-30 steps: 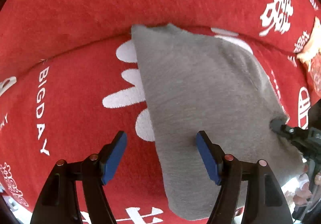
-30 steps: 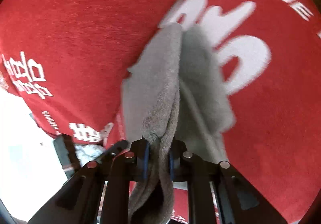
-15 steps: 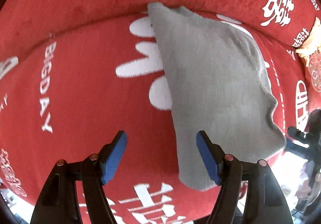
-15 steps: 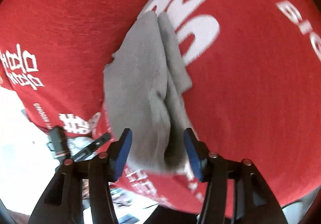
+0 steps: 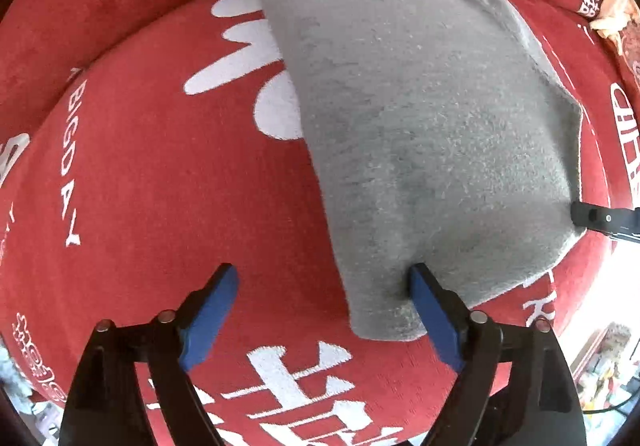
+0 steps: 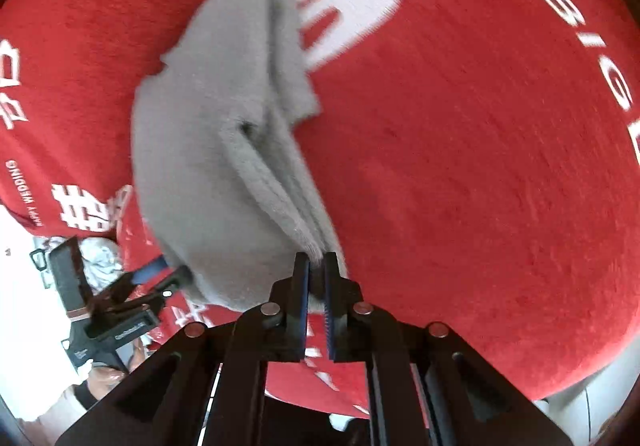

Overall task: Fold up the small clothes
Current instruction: 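Grasp the folded edge with the right gripper to straighten it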

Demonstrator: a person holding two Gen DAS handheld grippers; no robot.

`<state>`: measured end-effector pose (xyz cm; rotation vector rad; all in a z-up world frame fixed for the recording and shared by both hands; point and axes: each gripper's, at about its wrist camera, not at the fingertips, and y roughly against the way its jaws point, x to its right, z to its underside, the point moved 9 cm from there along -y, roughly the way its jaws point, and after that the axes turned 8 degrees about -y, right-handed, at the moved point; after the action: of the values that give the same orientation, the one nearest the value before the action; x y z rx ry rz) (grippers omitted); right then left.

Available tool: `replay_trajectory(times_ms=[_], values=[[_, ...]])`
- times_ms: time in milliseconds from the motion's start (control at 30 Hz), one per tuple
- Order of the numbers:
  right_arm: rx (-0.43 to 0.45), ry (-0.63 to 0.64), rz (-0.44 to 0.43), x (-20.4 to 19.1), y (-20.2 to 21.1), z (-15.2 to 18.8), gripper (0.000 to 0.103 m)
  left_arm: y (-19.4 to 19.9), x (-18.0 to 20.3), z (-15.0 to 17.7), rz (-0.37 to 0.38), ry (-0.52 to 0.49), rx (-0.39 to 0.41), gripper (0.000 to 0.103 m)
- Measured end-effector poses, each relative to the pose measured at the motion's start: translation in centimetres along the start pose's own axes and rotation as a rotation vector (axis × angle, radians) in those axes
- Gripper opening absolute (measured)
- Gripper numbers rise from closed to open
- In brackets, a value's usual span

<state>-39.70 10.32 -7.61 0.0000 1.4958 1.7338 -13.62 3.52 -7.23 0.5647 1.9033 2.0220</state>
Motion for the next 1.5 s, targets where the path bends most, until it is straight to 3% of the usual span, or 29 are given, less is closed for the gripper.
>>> replay_trajectory(times_ms=[233, 367, 567, 667, 800, 933, 1133, 1167, 1200, 1233, 1500], values=[[0.029, 0.066, 0.102, -0.6, 1.9, 0.0, 0.011, 2.4, -0.6, -0.1, -0.019, 0.005, 0.014, 0.088], [0.106, 0.049, 0.068, -1.5, 4.3, -2.0, 0.012, 4.6, -2.2, -1.0, -0.003, 0.08, 0.069, 0.088], [0.126, 0.11, 0.054, -4.8, 4.5, -4.4, 0.019, 5.7, -4.4, -3.8, -0.015, 0.165, 0.121, 0.088], [0.135, 0.147, 0.051, -6.3, 4.4, -4.9, 0.02, 5.6, -4.2, -4.4, -0.03, 0.164, 0.122, 0.088], [0.135, 0.165, 0.056, -7.8, 3.7, -5.0, 0.043, 5.2, -3.8, -4.9, -0.043, 0.167, 0.11, 0.088], [0.127, 0.159, 0.056, -7.7, 3.7, -5.0, 0.043, 4.4, -3.8, -5.1, -0.046, 0.168, 0.084, 0.088], [0.131, 0.136, 0.069, -7.0, 3.7, -5.5, 0.052, 3.5, -3.4, -4.8, -0.016, 0.185, 0.049, 0.088], [0.131, 0.134, 0.072, -7.0, 3.7, -5.6, 0.052, 3.5, -3.4, -4.9, -0.008, 0.192, 0.051, 0.088], [0.132, 0.133, 0.074, -6.9, 3.7, -5.7, 0.053, 3.4, -3.4, -4.9, -0.004, 0.197, 0.051, 0.101], [0.131, 0.132, 0.075, -6.9, 3.7, -5.8, 0.055, 3.4, -3.5, -4.9, -0.007, 0.204, 0.054, 0.103], [0.122, 0.131, 0.08, -6.6, 3.7, -6.9, 0.061, 3.3, -3.6, -5.9, -0.02, 0.183, 0.045, 0.103]])
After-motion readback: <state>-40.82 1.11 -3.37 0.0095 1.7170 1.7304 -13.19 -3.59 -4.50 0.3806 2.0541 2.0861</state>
